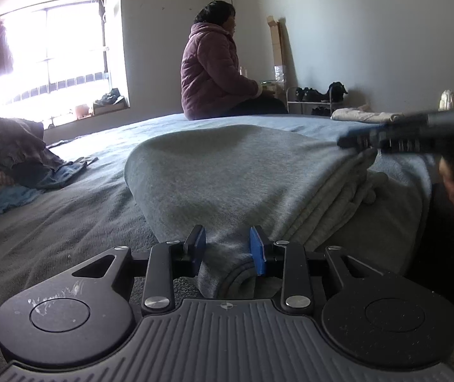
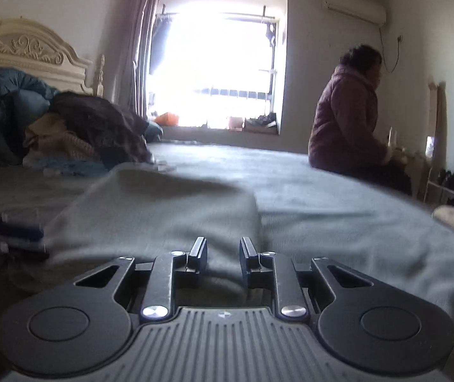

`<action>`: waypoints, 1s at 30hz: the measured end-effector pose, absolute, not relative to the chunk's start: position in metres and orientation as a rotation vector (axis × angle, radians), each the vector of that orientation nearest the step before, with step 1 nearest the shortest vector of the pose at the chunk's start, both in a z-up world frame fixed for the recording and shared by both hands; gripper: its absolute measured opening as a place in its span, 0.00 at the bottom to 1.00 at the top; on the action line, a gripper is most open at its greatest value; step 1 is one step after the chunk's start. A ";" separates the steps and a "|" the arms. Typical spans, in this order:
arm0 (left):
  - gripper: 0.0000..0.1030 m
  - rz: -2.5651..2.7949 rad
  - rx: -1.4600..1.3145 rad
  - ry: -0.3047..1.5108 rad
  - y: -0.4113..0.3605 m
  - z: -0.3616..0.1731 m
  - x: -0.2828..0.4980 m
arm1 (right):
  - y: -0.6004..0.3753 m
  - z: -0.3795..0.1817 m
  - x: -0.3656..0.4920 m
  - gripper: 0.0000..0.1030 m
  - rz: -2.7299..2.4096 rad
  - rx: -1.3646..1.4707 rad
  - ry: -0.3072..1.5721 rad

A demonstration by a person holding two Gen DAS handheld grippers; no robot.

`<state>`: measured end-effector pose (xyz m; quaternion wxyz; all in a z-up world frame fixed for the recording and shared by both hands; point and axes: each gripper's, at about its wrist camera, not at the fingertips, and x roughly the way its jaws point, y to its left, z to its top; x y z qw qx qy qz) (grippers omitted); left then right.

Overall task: Fold clothes
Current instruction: 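Lower the folded hoodie onto the bed and open both grippers, then move both open grippers to the folded hoodie's edge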

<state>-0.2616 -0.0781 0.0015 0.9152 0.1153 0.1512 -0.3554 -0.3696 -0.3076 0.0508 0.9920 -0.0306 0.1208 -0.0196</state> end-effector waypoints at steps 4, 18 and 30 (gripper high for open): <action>0.30 -0.728 0.231 0.311 -0.078 0.001 -0.262 | -0.306 0.069 -0.362 0.22 -0.013 -0.066 0.173; 0.33 -0.853 0.103 0.433 -0.051 0.052 -0.230 | -0.315 0.015 -0.360 0.22 -0.008 0.068 0.270; 0.33 -0.766 0.128 0.554 -0.117 0.034 -0.110 | -0.315 0.014 -0.359 0.22 -0.009 0.082 0.251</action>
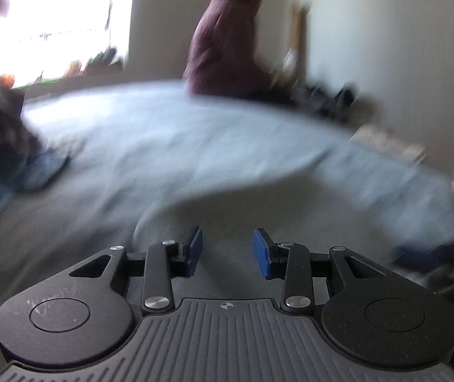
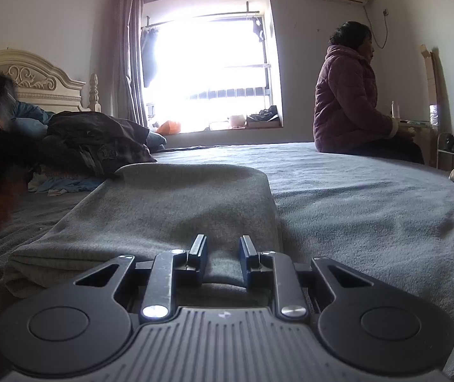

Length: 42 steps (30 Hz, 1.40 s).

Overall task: Fold clothes
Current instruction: 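Move both open grippers to the folded hoodie's edge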

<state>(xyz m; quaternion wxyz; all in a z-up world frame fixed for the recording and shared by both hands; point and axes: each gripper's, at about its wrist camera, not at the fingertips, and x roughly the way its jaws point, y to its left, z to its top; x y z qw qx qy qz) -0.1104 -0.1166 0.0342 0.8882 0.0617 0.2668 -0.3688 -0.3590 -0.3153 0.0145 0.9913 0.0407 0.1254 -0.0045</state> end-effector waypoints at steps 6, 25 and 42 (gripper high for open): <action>0.34 -0.789 0.163 0.535 -0.116 0.043 -0.111 | -0.317 0.013 -0.358 0.22 -0.003 0.085 0.249; 0.36 -0.952 0.240 0.507 -0.194 0.077 -0.085 | -0.316 0.010 -0.360 0.22 -0.007 0.087 0.234; 0.50 -0.893 -0.136 0.726 -0.144 0.091 -0.066 | -0.321 0.015 -0.359 0.23 0.014 0.132 0.255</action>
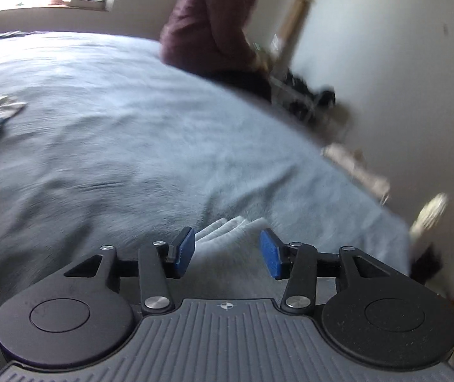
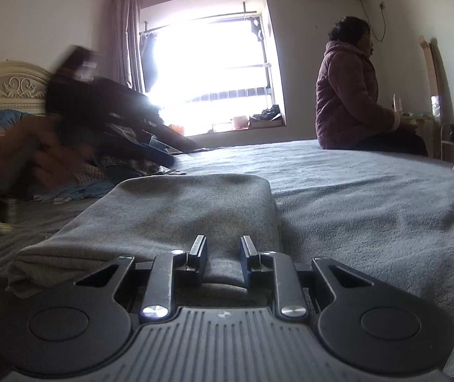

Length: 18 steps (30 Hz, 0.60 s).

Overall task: Fold clothes
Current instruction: 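Move both open grippers to the folded hoodie's edge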

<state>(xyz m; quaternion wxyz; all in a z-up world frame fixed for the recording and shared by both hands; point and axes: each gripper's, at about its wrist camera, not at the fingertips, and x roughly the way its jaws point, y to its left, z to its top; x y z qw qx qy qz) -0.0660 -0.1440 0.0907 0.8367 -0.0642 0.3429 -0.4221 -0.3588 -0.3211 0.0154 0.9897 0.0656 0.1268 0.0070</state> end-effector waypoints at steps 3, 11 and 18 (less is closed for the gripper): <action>0.56 -0.803 -0.194 0.700 -0.091 0.096 -0.091 | -0.325 0.025 -0.356 0.27 0.039 0.135 0.280; 0.64 -0.723 -0.399 0.892 -0.020 0.043 -0.118 | -0.386 0.079 -0.337 0.71 0.204 0.412 0.296; 0.64 -0.744 -0.447 0.957 -0.044 0.012 -0.093 | -0.452 0.067 -0.235 0.84 0.251 0.811 0.566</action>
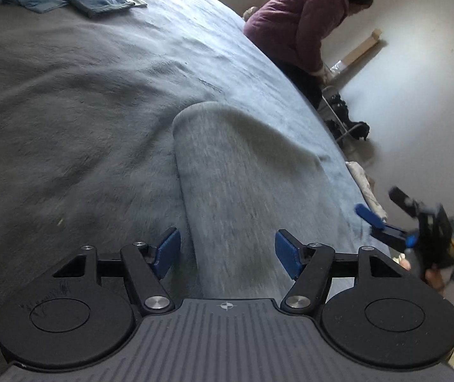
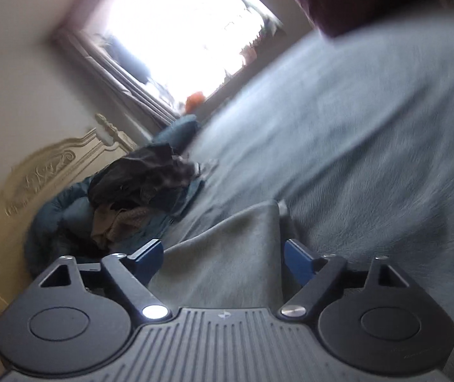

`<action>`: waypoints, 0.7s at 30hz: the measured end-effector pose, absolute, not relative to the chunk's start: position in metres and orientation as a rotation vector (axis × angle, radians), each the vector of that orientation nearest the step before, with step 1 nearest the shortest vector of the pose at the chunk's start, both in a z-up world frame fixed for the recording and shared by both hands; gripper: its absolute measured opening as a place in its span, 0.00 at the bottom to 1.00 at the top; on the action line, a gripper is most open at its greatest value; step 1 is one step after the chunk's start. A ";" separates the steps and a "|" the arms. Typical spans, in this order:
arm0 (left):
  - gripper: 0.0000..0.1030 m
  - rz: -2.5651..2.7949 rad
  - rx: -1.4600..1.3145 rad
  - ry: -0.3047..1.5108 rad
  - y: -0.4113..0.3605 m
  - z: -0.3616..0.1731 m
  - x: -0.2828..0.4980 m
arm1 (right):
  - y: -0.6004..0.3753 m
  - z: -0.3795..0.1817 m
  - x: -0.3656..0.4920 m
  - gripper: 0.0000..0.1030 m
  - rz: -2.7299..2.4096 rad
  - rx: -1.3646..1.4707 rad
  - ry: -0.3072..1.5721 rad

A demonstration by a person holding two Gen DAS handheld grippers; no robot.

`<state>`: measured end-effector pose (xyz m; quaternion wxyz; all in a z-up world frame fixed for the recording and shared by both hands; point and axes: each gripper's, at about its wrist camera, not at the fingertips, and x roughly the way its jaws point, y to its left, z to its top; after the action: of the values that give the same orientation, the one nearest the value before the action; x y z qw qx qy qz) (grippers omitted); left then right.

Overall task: Fold clothes
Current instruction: 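Move both open grippers to the folded hoodie's edge, then grasp the folded grey hoodie edge with both grippers side by side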

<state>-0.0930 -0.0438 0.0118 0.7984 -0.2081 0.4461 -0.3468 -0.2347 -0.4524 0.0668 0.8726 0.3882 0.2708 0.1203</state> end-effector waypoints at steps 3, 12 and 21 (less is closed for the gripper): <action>0.64 -0.752 -0.497 0.965 -0.050 0.006 -0.080 | -0.459 0.044 -0.193 0.85 0.265 0.908 0.690; 0.64 -0.840 -0.561 1.084 -0.063 -0.012 -0.080 | -0.428 0.010 -0.180 0.85 0.399 0.903 0.909; 0.65 -0.866 -0.522 1.070 -0.083 -0.015 -0.078 | -0.421 0.007 -0.182 0.87 0.549 0.933 1.008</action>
<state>-0.0779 -0.0829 -0.0153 0.7410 -0.2380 0.4881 -0.3951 -0.1821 -0.4212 0.0067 0.7387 0.4250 0.4593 0.2503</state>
